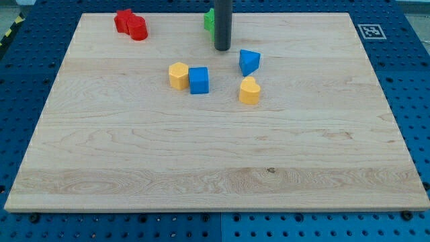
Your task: Separate the blue cube from yellow heart
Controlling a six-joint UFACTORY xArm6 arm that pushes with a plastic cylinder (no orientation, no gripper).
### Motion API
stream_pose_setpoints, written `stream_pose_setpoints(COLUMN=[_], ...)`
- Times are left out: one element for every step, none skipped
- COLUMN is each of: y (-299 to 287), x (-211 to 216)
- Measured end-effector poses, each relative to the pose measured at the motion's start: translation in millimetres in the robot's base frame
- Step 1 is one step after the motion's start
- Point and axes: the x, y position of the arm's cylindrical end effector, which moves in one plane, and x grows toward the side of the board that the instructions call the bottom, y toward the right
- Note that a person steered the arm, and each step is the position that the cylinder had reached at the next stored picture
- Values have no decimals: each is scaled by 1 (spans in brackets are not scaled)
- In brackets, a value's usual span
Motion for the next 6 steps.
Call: stream_pose_setpoints(y=[21, 31, 25, 10, 12, 31], x=[19, 24, 39, 61, 79, 83])
